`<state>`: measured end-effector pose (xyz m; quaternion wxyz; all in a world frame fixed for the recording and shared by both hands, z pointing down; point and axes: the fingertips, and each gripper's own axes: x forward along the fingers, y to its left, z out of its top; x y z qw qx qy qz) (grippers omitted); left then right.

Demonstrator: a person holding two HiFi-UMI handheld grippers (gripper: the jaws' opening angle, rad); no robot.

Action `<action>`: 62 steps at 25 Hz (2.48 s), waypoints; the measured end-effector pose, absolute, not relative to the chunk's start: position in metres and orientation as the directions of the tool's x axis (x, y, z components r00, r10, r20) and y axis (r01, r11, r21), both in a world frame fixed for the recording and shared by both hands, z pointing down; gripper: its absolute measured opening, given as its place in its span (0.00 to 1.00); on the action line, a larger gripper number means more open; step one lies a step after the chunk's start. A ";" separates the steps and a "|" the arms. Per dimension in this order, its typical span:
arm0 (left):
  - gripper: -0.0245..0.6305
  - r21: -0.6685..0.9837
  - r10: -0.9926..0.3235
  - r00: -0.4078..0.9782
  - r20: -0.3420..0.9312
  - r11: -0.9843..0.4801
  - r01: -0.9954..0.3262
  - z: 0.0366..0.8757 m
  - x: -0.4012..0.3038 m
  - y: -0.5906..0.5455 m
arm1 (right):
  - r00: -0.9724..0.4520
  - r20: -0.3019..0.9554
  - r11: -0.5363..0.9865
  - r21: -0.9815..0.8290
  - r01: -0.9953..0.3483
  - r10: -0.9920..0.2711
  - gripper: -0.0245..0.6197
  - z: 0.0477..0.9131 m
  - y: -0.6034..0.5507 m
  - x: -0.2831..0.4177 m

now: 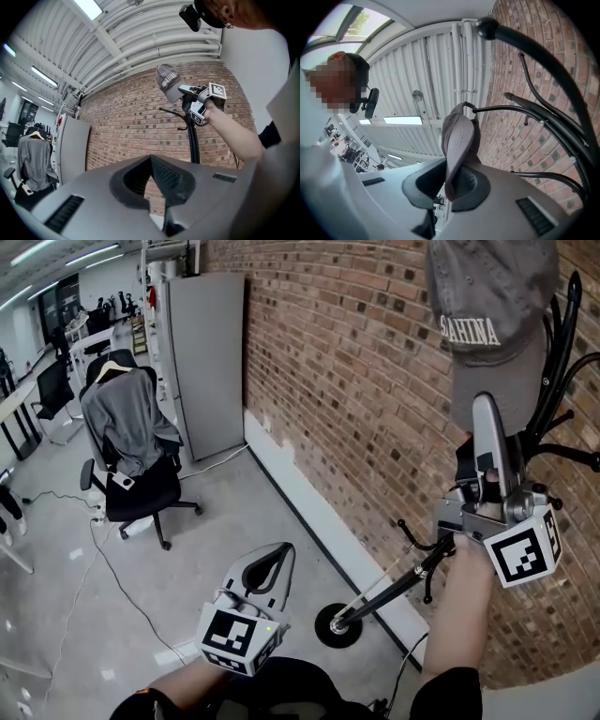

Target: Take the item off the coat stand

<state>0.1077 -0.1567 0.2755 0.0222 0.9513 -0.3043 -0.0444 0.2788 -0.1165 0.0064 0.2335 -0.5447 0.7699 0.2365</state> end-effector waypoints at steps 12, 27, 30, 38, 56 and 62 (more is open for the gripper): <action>0.09 0.148 -0.740 0.672 -0.017 -0.666 -0.731 0.304 0.007 -0.198 | -0.487 -0.541 0.591 -0.024 -0.806 -0.686 0.09 0.059 -0.186 0.165; 0.09 0.204 -0.782 0.538 0.315 -0.498 -0.843 0.476 -0.049 -0.182 | -0.608 -0.037 0.489 -0.633 -0.600 -0.793 0.09 0.425 -0.196 0.119; 0.09 0.195 -0.749 0.549 0.371 -0.515 -0.835 0.507 -0.044 -0.168 | -0.593 0.035 0.406 -0.697 -0.592 -0.804 0.09 0.476 -0.172 0.127; 0.09 0.173 -0.716 0.541 0.441 -0.524 -0.834 0.549 -0.043 -0.151 | -0.569 0.117 0.314 -0.735 -0.601 -0.814 0.09 0.525 -0.114 0.129; 0.09 0.167 -0.683 0.584 0.439 -0.576 -0.800 0.560 -0.021 -0.134 | -0.587 0.131 0.338 -0.708 -0.619 -0.799 0.08 0.537 -0.086 0.107; 0.09 0.180 -0.699 0.566 0.438 -0.548 -0.817 0.564 -0.029 -0.135 | -0.597 0.141 0.350 -0.696 -0.627 -0.790 0.08 0.538 -0.091 0.103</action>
